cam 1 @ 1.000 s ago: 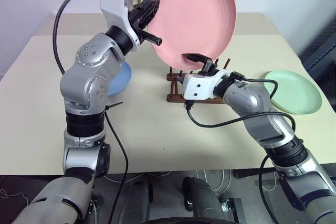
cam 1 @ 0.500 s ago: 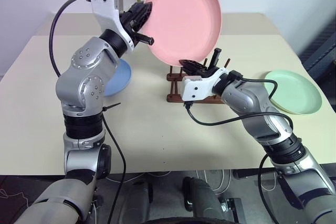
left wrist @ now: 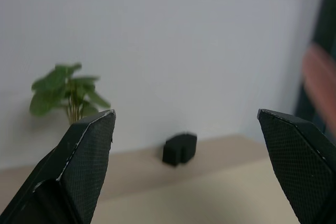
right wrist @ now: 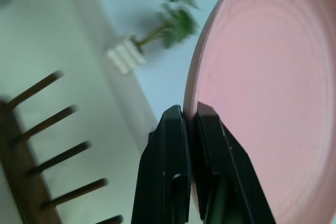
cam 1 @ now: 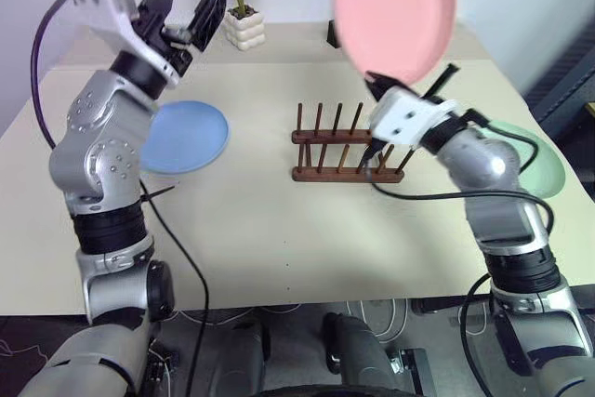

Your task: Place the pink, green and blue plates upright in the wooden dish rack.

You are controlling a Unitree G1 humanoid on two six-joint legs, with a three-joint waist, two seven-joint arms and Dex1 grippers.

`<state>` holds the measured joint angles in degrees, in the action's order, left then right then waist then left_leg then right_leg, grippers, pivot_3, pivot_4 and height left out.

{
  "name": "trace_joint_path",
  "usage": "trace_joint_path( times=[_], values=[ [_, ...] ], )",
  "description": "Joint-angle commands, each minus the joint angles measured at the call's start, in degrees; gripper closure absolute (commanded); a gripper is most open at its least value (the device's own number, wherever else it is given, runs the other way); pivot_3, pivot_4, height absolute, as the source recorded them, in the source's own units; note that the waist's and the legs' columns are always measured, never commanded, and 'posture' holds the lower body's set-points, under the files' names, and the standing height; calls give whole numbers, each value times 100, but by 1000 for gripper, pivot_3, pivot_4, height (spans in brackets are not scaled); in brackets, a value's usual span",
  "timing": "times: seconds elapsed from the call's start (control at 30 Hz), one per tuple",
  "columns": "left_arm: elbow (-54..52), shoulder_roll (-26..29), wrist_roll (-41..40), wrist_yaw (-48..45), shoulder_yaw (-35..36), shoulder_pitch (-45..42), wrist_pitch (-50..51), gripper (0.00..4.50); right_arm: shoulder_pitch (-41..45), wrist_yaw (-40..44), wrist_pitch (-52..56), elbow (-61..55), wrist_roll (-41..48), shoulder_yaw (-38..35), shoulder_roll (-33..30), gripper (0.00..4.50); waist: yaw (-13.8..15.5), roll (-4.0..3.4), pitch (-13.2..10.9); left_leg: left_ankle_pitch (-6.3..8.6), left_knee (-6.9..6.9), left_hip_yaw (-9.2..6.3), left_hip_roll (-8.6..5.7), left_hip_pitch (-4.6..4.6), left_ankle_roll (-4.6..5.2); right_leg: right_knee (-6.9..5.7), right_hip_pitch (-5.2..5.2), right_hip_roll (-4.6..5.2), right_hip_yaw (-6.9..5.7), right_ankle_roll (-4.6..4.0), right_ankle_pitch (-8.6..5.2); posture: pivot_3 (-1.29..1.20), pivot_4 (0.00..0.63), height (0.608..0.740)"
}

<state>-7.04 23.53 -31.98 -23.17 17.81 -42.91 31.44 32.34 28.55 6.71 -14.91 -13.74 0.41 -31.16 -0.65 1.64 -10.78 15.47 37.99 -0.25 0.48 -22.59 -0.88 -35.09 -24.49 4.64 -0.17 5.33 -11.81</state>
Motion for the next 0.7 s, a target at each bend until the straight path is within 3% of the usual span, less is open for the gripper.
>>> trace_joint_path(
  times=[0.03,0.13,0.33,0.5,0.7],
  values=[
    [-158,290,19,-569,-267,440,-78,65,7,287,814,-888,1982,-913,484,4500,-6,-2,-1,0,0,-2,1,1,0,-1,1,0,0,0,0,0,150,740],
    [-258,456,234,-994,-520,1003,-468,65,-179,531,1620,-1301,3503,-1483,658,4500,0,-3,-1,0,-2,-3,4,4,1,-4,3,0,0,0,0,0,150,740],
    [-932,628,-264,-2394,-900,2323,-642,65,-601,316,3027,-1702,5665,-2251,516,4500,-2,-11,-5,1,-1,1,15,6,1,-1,5,4,1,-25,-11,0,150,740],
    [-1168,848,-165,-3130,-1434,3031,-718,65,-787,216,3290,-1574,6242,-2425,306,4500,-6,-23,-10,1,-2,4,19,10,2,-2,4,-2,2,-30,-14,0,150,740],
    [-1296,726,-268,-3351,-1799,3202,-731,65,-891,276,3417,-1178,6798,-2534,115,4500,5,-26,-12,1,0,6,19,6,2,1,4,0,2,-30,-14,0,150,740]
  ],
)
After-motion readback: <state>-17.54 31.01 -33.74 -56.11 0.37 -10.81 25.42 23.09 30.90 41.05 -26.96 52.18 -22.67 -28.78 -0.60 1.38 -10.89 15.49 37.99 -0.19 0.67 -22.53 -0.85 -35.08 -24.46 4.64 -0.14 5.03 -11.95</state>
